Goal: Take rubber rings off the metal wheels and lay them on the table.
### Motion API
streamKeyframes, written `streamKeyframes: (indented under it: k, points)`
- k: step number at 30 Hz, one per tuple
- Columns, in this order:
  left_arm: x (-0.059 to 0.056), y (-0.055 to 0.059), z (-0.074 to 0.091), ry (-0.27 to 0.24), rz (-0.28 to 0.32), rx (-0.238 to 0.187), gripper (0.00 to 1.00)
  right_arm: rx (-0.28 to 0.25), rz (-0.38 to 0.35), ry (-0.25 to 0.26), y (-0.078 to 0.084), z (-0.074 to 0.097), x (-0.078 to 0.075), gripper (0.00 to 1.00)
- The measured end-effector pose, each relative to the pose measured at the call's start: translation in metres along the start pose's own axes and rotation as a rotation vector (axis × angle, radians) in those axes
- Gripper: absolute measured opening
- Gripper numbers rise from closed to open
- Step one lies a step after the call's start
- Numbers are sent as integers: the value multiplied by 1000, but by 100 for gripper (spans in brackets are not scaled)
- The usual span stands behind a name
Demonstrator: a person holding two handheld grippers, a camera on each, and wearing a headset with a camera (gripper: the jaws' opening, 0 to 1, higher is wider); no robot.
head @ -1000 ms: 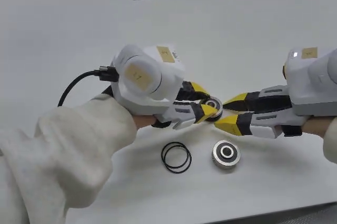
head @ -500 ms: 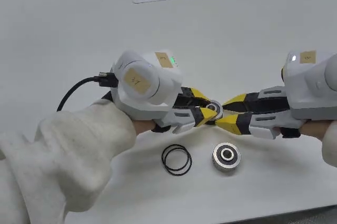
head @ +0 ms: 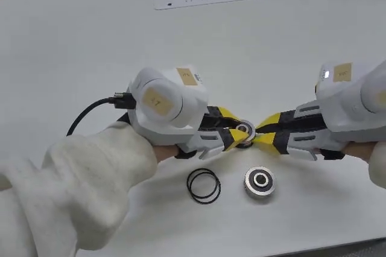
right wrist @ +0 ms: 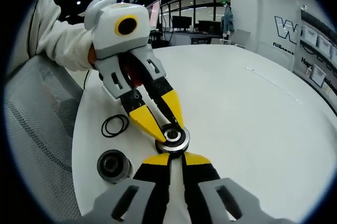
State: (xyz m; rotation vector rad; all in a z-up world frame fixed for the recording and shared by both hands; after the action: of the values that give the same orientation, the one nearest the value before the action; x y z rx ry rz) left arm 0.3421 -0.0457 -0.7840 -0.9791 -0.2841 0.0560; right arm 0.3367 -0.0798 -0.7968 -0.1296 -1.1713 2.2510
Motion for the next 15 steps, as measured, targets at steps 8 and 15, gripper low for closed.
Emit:
streamKeyframes:
  k: [8, 15]
  points:
    - [-1, 0, 0, -4, -17, 6, 14, 16, 2, 24, -1, -1, -3, 0]
    - [-2, 1, 1, -5, -30, 5, 14, 15, -54, 44, -3, 0, -9, 0]
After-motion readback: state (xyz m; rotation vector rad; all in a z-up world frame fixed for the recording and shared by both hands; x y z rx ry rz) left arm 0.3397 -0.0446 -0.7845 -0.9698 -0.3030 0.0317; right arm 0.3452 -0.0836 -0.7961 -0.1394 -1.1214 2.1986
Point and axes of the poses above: the centre of the closed fingertips' face, and the gripper's own axes: z roughly backward along the fingers, x roughly to its left, y roughly out of its underside, the point moved 2 cm from there along z, roughly backward along the fingers, and after that the axes turned 13 degrees about -z, right-handed, at the moved point
